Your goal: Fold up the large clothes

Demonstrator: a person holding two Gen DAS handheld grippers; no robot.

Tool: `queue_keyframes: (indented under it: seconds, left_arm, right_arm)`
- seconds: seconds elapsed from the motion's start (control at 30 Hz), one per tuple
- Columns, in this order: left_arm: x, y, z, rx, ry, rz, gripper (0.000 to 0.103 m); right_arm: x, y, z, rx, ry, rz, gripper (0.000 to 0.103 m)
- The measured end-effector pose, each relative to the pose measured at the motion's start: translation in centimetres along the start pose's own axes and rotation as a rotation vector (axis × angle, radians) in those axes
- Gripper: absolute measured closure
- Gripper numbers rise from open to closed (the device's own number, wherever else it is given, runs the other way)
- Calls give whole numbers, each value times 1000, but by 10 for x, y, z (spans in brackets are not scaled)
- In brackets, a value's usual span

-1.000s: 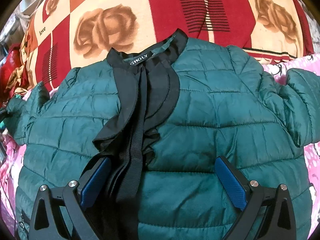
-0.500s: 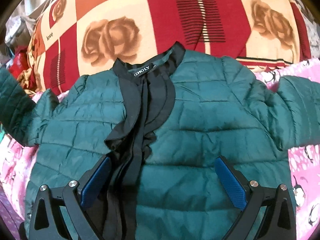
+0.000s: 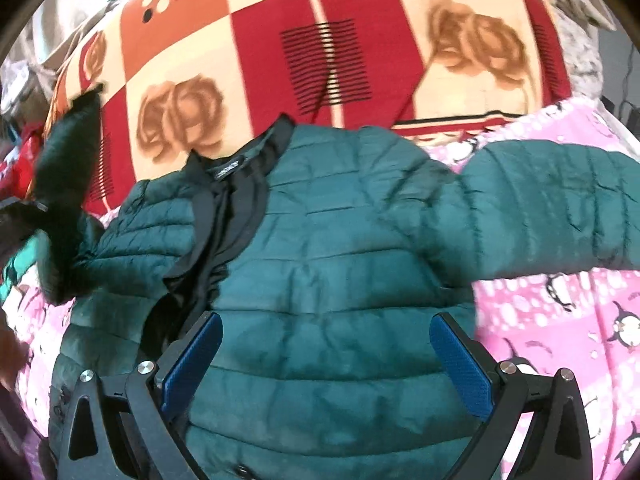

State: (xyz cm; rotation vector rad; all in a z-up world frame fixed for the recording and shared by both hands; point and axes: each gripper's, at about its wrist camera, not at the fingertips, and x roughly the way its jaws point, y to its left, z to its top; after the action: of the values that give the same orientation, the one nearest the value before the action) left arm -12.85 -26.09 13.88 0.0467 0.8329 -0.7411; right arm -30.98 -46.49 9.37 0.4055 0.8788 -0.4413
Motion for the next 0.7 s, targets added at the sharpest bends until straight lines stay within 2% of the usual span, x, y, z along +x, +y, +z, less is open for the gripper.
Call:
queue_keyframes:
  seconds: [0.13,0.33,0.4,0.47,0.5,0.53,0.6,0.7]
  left_arm:
    - [41,-34,-19,24,72,11,92]
    - [83,-44,-42,15,175,22,92]
    - [82,-40,-45,3,167,-8,82]
    - [74,-35,-43,-13,183,-128,42]
    - [67,-33,-41,-23,191,-162,36]
    - [55,-30,-38,-33,180,-186,34]
    - [27,-23,-31,-21,134,-187,34]
    - [-12,-1,-23,-9,63,-109,34]
  right_arm:
    - [4,-15,-5,16,19,-18,0]
    - [16,-30,-10,67,61,-4,0]
    - [15,-31,-9,80,63,11,0]
    - [13,-31,-7,86,57,28,0]
    - [11,-30,-5,90,53,41,0]
    - [10,-28,-3,93,51,56,0]
    - [9,-23,3,98,51,98,0]
    - [14,-9,13,119,59,171,0]
